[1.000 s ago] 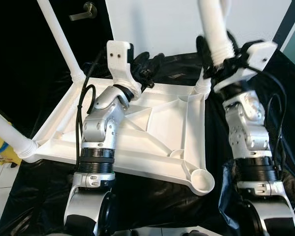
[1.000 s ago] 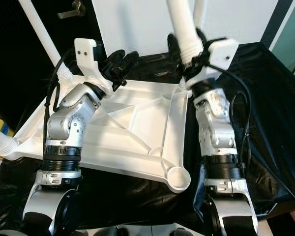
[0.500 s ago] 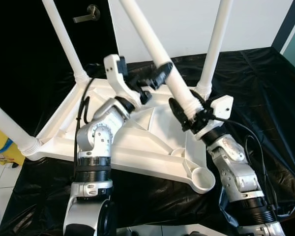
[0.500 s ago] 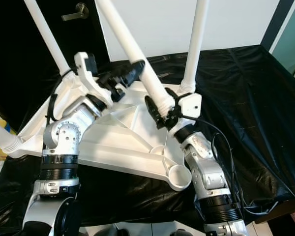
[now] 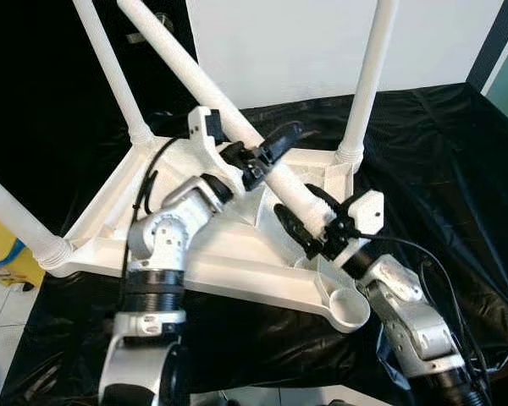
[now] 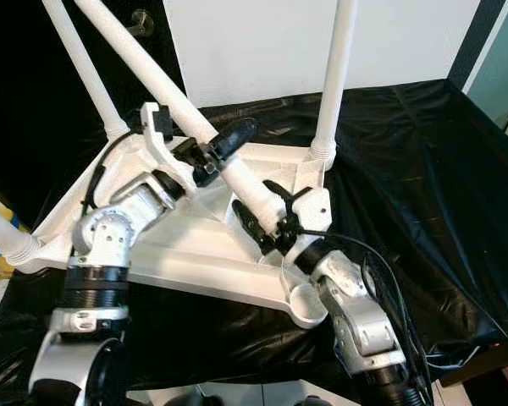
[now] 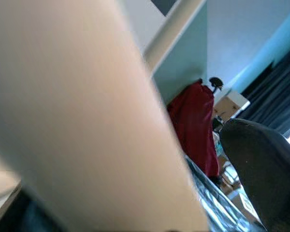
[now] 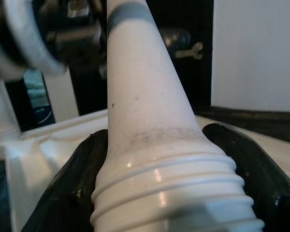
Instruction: Building children table
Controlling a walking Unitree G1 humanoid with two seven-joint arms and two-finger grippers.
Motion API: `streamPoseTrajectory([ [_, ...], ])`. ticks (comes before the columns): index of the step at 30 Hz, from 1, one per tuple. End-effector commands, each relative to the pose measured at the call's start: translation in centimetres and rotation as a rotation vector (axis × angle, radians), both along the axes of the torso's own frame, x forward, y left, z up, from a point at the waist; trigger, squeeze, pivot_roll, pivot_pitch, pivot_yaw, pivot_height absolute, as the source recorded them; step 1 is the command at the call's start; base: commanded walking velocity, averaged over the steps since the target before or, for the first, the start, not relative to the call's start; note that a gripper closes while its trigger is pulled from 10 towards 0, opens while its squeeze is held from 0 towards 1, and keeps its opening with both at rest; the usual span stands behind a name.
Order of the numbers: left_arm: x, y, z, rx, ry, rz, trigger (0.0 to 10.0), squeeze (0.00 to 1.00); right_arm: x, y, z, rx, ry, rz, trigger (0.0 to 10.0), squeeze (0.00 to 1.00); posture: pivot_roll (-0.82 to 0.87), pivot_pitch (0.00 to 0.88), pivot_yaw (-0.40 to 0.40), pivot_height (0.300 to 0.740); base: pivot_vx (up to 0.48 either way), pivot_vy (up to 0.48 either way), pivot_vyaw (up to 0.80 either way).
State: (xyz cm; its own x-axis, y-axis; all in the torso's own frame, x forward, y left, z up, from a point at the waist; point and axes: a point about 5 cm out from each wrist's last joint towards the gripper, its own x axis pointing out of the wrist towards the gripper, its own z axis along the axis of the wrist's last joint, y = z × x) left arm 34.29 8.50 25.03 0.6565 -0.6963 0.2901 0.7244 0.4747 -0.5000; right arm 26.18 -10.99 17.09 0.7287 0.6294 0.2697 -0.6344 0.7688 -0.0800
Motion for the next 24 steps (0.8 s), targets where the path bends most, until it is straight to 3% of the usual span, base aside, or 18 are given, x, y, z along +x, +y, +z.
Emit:
streamPoseTrajectory([
  [1, -0.9, -0.3, 0.9, -0.055, -0.154, -0.222, 10.0, 0.00, -0.4, 0.3, 0.4, 0.008, -0.011, 0.026, 10.0, 0.00, -0.10, 0.009, 0.077, 0.740, 0.000, 0.000, 0.00],
  [8, 0.5, 1.7, 1.2, -0.061, -0.131, -0.175, 10.0, 0.00, -1.5, -0.2, -0.7, -0.016, 0.031, 0.028, 10.0, 0.00, -0.11, 0.008, 0.075, 0.740, 0.000, 0.000, 0.00],
  [10, 0.9, 2.4, 1.3, -0.082, -0.111, -0.160, 9.5, 0.00, -1.7, -0.3, -0.9, -0.018, 0.042, 0.029, 10.0, 0.00, -0.11, 0.009, 0.075, 0.740, 0.000, 0.000, 0.00],
  [11, 1.3, 2.9, 1.1, -0.104, -0.075, -0.143, 3.1, 0.00, -1.9, -0.4, -1.0, -0.021, 0.049, 0.031, 10.0, 0.00, -0.11, 0.009, 0.075, 0.740, 0.000, 0.000, 0.00],
  [12, 1.3, 2.9, 1.1, -0.104, -0.075, -0.143, 3.1, 0.00, -1.9, -0.4, -1.0, -0.021, 0.049, 0.031, 10.0, 0.00, -0.11, 0.009, 0.075, 0.740, 0.000, 0.000, 0.00],
  [13, 1.5, 3.1, 0.8, -0.127, -0.031, -0.130, 0.0, 0.00, -1.9, -0.4, -1.1, -0.026, 0.054, 0.035, 10.0, 0.00, -0.11, 0.007, 0.076, 0.740, 0.000, 0.000, 0.00],
  [21, 1.0, 2.6, 0.4, -0.157, -0.002, -0.159, 0.0, 0.00, -1.9, -0.3, -1.2, -0.038, 0.065, 0.042, 10.0, 0.00, -0.11, 0.006, 0.067, 0.740, 0.000, 0.000, 0.00],
  [22, 0.8, 2.7, 0.7, -0.189, 0.000, -0.150, 0.0, 0.00, -1.8, -0.3, -1.2, -0.028, 0.081, 0.048, 10.0, 1.00, -0.10, 0.002, 0.061, 0.740, 0.000, 0.000, 0.00],
  [24, 0.6, 3.0, 1.5, -0.228, -0.015, -0.141, 0.0, 0.00, -1.8, -0.4, -1.2, -0.019, 0.094, 0.055, 10.0, 1.00, -0.10, 0.002, 0.057, 0.740, 0.000, 0.000, 0.00],
])
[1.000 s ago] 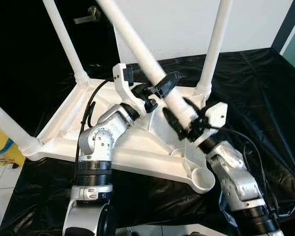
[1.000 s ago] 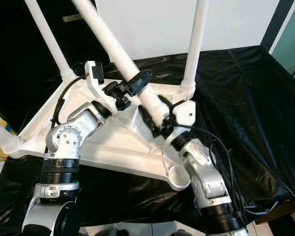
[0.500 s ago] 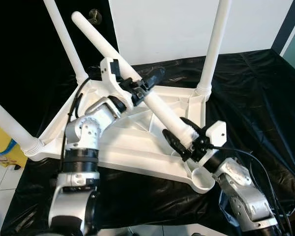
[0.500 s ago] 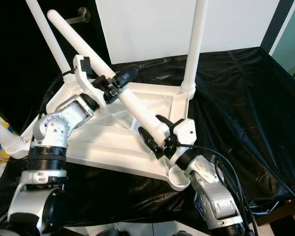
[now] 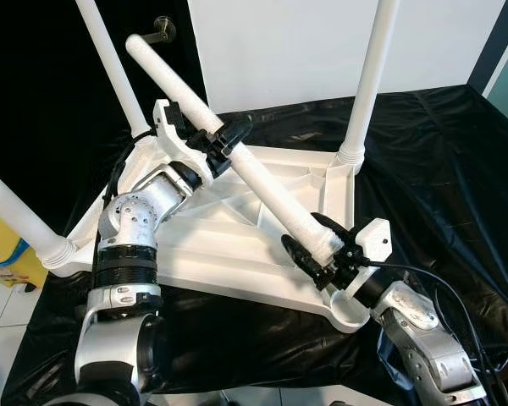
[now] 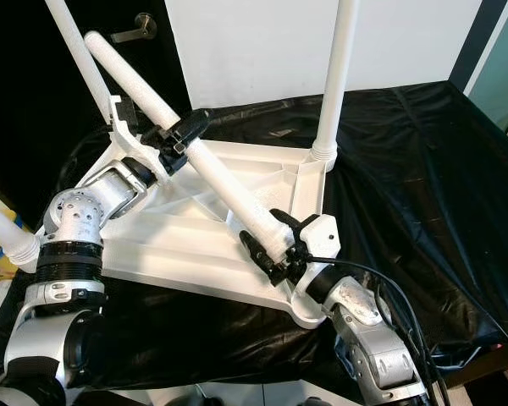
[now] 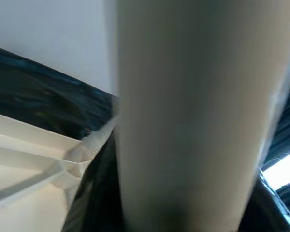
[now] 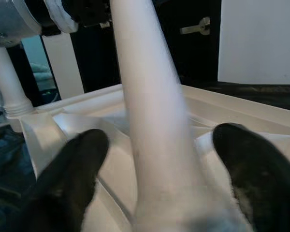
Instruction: Building children table
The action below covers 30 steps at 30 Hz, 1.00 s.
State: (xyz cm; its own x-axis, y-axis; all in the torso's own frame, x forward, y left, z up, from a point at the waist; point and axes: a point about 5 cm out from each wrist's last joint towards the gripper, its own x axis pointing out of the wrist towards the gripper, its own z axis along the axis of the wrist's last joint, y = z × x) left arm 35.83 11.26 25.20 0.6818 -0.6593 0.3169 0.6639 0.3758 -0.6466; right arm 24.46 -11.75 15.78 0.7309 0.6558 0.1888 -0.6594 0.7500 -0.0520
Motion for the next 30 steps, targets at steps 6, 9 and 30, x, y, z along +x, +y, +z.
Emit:
streamPoseTrajectory([
  [6, -1.8, 0.1, 4.2, -0.072, -0.248, -0.045, 0.0, 0.00, 0.3, -0.2, 0.2, 0.001, 0.030, 0.005, 10.0, 1.00, -0.09, 0.000, 0.048, 0.740, 0.000, 0.000, 0.00],
  [9, -2.3, -0.4, 5.2, -0.040, -0.297, -0.037, 0.0, 0.00, 0.5, -0.3, 0.4, -0.022, 0.021, -0.006, 10.0, 0.00, -0.08, 0.000, 0.040, 0.740, 0.000, 0.000, 0.00],
  [30, -5.7, -8.7, 3.6, 0.528, -0.594, 0.005, 10.0, 0.00, 4.3, 1.7, 2.3, -0.152, -0.016, -0.097, 10.0, 0.00, -0.06, 0.005, 0.015, 0.740, 0.000, 0.000, 0.00],
])
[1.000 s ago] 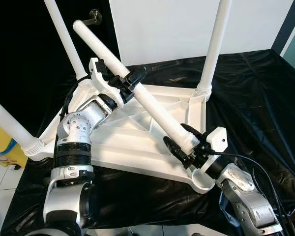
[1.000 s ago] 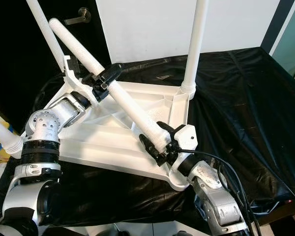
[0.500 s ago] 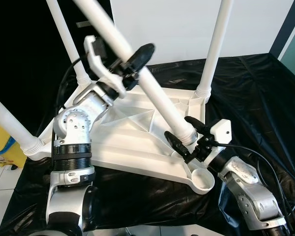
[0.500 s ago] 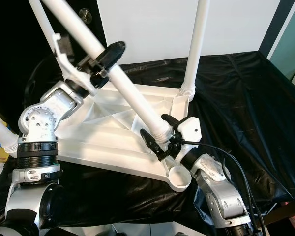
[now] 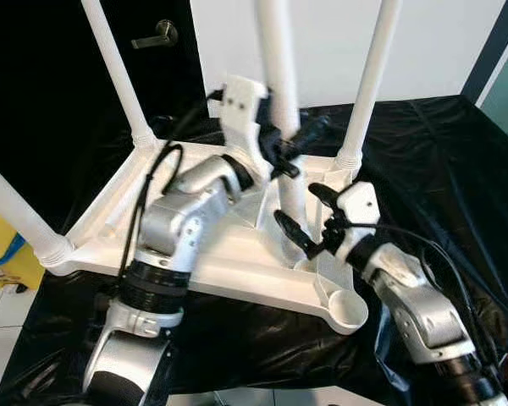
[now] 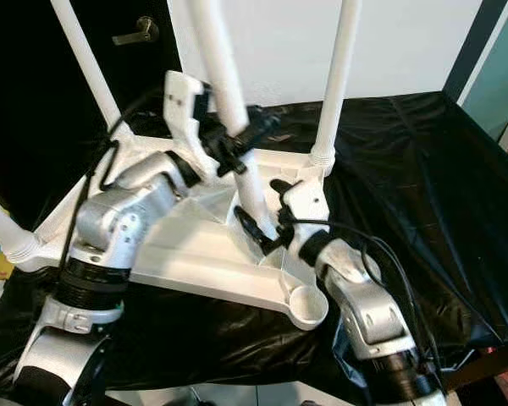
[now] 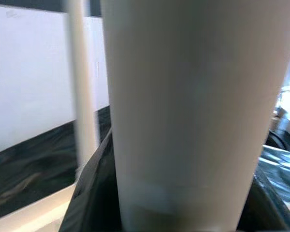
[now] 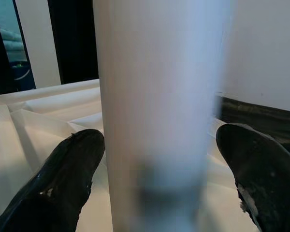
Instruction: Building children table
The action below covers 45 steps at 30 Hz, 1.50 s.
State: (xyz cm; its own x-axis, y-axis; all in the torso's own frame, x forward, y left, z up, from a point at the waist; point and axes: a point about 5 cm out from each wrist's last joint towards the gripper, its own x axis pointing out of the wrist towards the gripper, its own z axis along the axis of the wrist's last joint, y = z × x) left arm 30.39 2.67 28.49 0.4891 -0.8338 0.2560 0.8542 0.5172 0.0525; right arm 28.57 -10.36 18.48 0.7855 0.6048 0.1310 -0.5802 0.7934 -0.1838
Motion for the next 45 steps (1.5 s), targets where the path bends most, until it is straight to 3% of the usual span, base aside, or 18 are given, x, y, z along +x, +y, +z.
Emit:
streamPoseTrajectory([
  [1, -0.4, -0.3, 0.3, 0.000, -0.041, 0.025, 10.0, 0.00, 0.3, 0.6, -0.3, -0.010, 0.024, -0.003, 10.0, 0.00, -0.06, 0.005, 0.015, 0.740, 0.000, 0.000, 0.00],
  [21, -1.1, -1.8, 2.0, -0.038, -0.122, 0.023, 10.0, 0.00, 1.4, 2.6, -2.1, -0.039, 0.098, -0.026, 10.0, 0.00, -0.04, 0.032, 0.012, 0.740, 0.000, 0.000, 0.00],
  [22, -1.2, -1.9, 2.1, -0.041, -0.124, 0.019, 10.0, 0.00, 1.5, 2.7, -2.0, -0.033, 0.097, -0.029, 9.3, 0.00, -0.04, 0.033, 0.014, 0.740, 0.000, 0.000, 0.00],
  [25, -1.3, -2.1, 2.2, -0.044, -0.126, 0.017, 10.0, 0.00, 1.7, 2.8, -2.0, -0.021, 0.100, -0.036, 9.1, 0.00, -0.05, 0.035, 0.014, 0.740, 0.000, 0.000, 0.00],
  [26, -1.3, -2.2, 2.3, -0.048, -0.128, 0.014, 10.0, 0.00, 1.7, 2.9, -2.0, -0.019, 0.102, -0.036, 3.4, 0.00, -0.04, 0.037, 0.013, 0.740, 0.000, 0.000, 0.00],
  [27, -1.3, -2.2, 2.3, -0.048, -0.128, 0.014, 10.0, 0.00, 1.7, 2.9, -2.0, -0.019, 0.102, -0.036, 3.4, 0.00, -0.04, 0.037, 0.013, 0.740, 0.000, 0.000, 0.00],
  [28, -1.4, -2.3, 2.4, -0.053, -0.129, 0.010, 10.0, 0.00, 1.7, 2.8, -2.1, -0.021, 0.098, -0.042, 4.5, 0.00, -0.04, 0.037, 0.013, 0.740, 0.000, 0.000, 0.00],
  [29, -1.5, -2.5, 2.5, -0.055, -0.131, 0.005, 10.0, 0.00, 1.8, 2.9, -2.1, -0.012, 0.093, -0.040, 0.7, 0.00, -0.04, 0.038, 0.013, 0.740, 0.000, 0.000, 0.00],
  [31, -1.5, -2.5, 2.5, -0.054, -0.131, 0.005, 10.0, 0.00, 1.8, 3.0, -2.0, -0.007, 0.091, -0.037, 0.7, 0.00, -0.04, 0.037, 0.012, 0.740, 0.000, 0.000, 0.00],
  [32, -1.6, -2.6, 2.5, -0.050, -0.132, 0.003, 10.0, 0.00, 1.8, 3.0, -1.9, -0.008, 0.079, -0.037, 0.0, 0.00, -0.04, 0.037, 0.012, 0.740, 0.000, 0.000, 0.00],
  [42, -1.7, -3.1, 2.0, -0.006, -0.148, 0.002, 10.0, 0.00, 1.7, 3.0, -1.9, 0.001, 0.077, -0.035, 0.0, 0.00, -0.04, 0.038, 0.011, 0.740, 0.000, 0.000, 0.00],
  [43, -1.6, -3.0, 2.0, -0.010, -0.143, 0.007, 10.0, 0.00, 1.7, 2.9, -1.9, 0.015, 0.082, -0.046, 2.4, 0.00, -0.04, 0.038, 0.012, 0.740, 0.000, 0.000, 0.00],
  [44, -1.6, -3.0, 2.0, -0.010, -0.143, 0.007, 10.0, 0.00, 1.7, 2.9, -1.9, 0.015, 0.082, -0.046, 2.4, 0.00, -0.04, 0.038, 0.012, 0.740, 0.000, 0.000, 0.00],
  [45, -1.5, -2.9, 1.9, -0.015, -0.137, 0.011, 10.0, 1.00, 1.8, 2.9, -1.8, 0.039, 0.092, -0.060, 10.0, 0.00, -0.04, 0.037, 0.012, 0.740, 0.000, 0.000, 0.00],
])
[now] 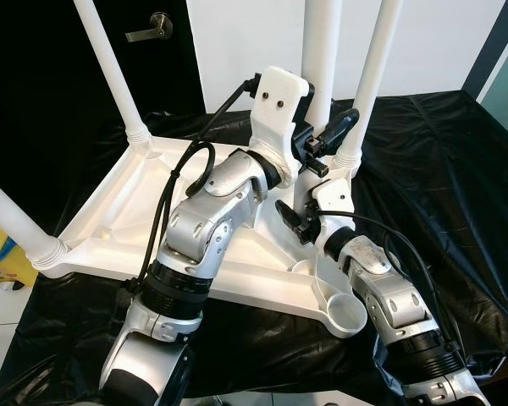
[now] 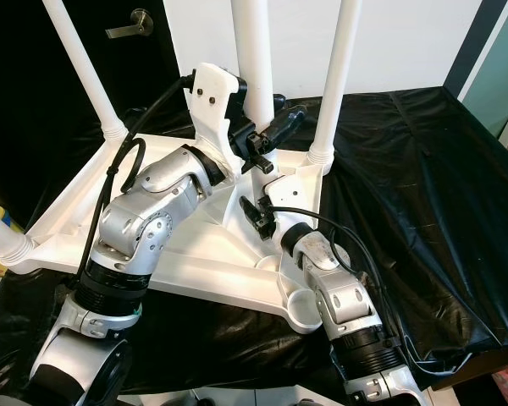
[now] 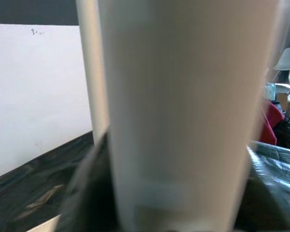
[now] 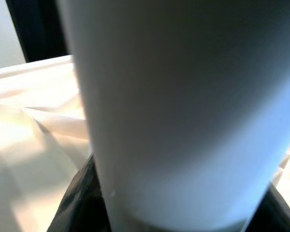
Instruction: Building children table
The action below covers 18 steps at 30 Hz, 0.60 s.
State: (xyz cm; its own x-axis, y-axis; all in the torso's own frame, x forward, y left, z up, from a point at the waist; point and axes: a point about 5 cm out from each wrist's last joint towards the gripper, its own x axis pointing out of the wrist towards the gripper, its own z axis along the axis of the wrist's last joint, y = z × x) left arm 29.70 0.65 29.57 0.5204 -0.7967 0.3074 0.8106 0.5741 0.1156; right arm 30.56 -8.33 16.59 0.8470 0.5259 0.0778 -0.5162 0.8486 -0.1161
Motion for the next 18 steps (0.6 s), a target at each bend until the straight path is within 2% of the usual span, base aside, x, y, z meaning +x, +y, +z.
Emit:
streamPoseTrajectory([
  [1, -0.8, -0.9, 0.8, 0.001, -0.054, -0.055, 10.0, 1.00, -0.2, 0.9, 0.0, 0.014, 0.008, 0.033, 10.0, 0.00, -0.04, 0.037, 0.012, 0.740, 0.000, 0.000, 0.00],
  [4, -0.4, -0.5, 0.7, -0.001, -0.060, -0.014, 10.0, 1.00, -0.1, 0.9, 0.2, 0.073, 0.030, -0.010, 10.0, 0.00, -0.05, 0.037, 0.016, 0.740, 0.000, 0.000, 0.00],
  [5, -0.2, -0.2, 0.9, -0.018, -0.068, 0.001, 10.0, 0.00, 0.1, 0.8, 0.2, 0.113, 0.048, -0.039, 10.0, 0.00, -0.05, 0.039, 0.016, 0.740, 0.000, 0.000, 0.00],
  [7, -0.1, 0.1, 1.0, -0.034, -0.077, 0.012, 10.0, 0.00, 0.2, 0.8, 0.2, 0.142, 0.060, -0.061, 10.0, 0.00, -0.05, 0.038, 0.016, 0.740, 0.000, 0.000, 0.00],
  [11, 0.1, 1.2, 1.6, -0.120, -0.093, 0.061, 10.0, 0.00, 1.0, -0.1, 0.3, 0.239, 0.092, -0.177, 10.0, 0.00, -0.05, 0.042, 0.016, 0.740, 0.000, 0.000, 0.00],
  [12, 0.1, 1.2, 1.6, -0.120, -0.093, 0.061, 10.0, 0.00, 1.0, -0.1, 0.3, 0.239, 0.092, -0.177, 10.0, 0.00, -0.05, 0.042, 0.016, 0.740, 0.000, 0.000, 0.00],
  [14, 0.2, 2.1, 1.8, -0.174, -0.086, 0.100, 10.0, 0.00, 1.3, -0.9, 0.4, 0.270, 0.095, -0.238, 10.0, 0.00, -0.05, 0.044, 0.018, 0.740, 0.000, 0.000, 0.00],
  [18, 0.2, 2.4, 1.8, -0.192, -0.081, 0.109, 10.0, 0.00, 1.4, -1.1, 0.4, 0.276, 0.092, -0.253, 10.0, 0.00, -0.05, 0.044, 0.018, 0.740, 0.000, 0.000, 0.00],
])
